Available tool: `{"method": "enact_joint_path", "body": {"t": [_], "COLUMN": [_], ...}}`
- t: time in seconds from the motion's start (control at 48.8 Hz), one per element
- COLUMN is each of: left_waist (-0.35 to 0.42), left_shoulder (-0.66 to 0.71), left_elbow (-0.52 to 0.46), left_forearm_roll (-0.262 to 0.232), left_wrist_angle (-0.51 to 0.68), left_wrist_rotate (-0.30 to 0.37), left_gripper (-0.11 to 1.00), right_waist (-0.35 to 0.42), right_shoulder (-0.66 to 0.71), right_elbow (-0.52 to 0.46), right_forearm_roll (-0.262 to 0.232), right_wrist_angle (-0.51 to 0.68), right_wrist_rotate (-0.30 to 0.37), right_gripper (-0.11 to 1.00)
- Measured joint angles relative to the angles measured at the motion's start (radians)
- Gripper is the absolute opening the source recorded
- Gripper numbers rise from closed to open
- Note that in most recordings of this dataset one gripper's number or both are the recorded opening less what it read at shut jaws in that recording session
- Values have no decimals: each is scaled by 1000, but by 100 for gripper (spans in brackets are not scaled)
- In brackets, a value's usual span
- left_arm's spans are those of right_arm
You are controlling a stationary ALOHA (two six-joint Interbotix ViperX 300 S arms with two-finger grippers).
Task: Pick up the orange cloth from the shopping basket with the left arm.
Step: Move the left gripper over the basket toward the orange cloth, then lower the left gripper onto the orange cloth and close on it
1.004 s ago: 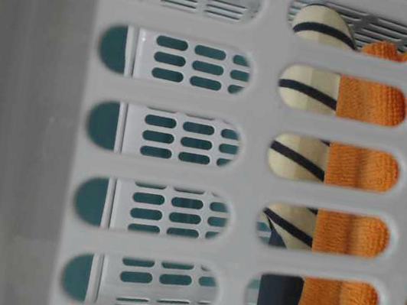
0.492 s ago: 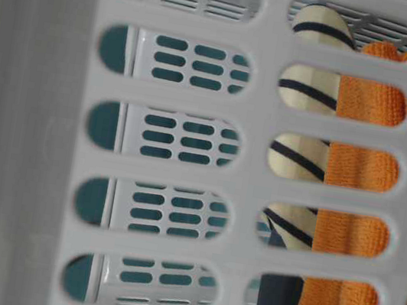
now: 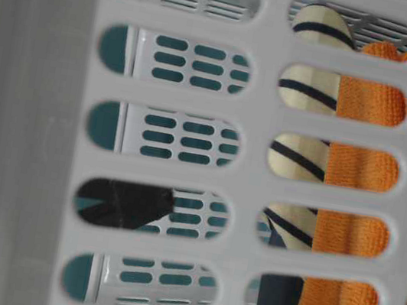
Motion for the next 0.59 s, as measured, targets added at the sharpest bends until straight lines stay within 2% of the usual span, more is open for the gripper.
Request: {"method": "enact_joint_path", "body": {"t": [0.061, 0.102, 0.225, 0.594], "left_waist": [-12, -17, -23, -23], "left_shoulder": [17, 29, 71, 163], "left_elbow": [0, 2, 17, 72], "left_forearm_roll": [0, 0, 0, 0], "left_wrist_angle": [-25, -37, -69, -114], "left_wrist_rotate": [-6, -12, -31, -37], "left_gripper": [89, 91, 87, 89], "right_waist": [0, 0, 0, 0], "right_shoulder": [0, 0, 0, 0], "right_elbow": [0, 2, 3, 5], "right_forearm_roll": [-2, 0, 0, 0], "right_wrist_angle": [-2, 0, -2, 0], "right_wrist_rotate": [-2, -2, -2, 0], "right_gripper": [0, 0, 0, 0]}}
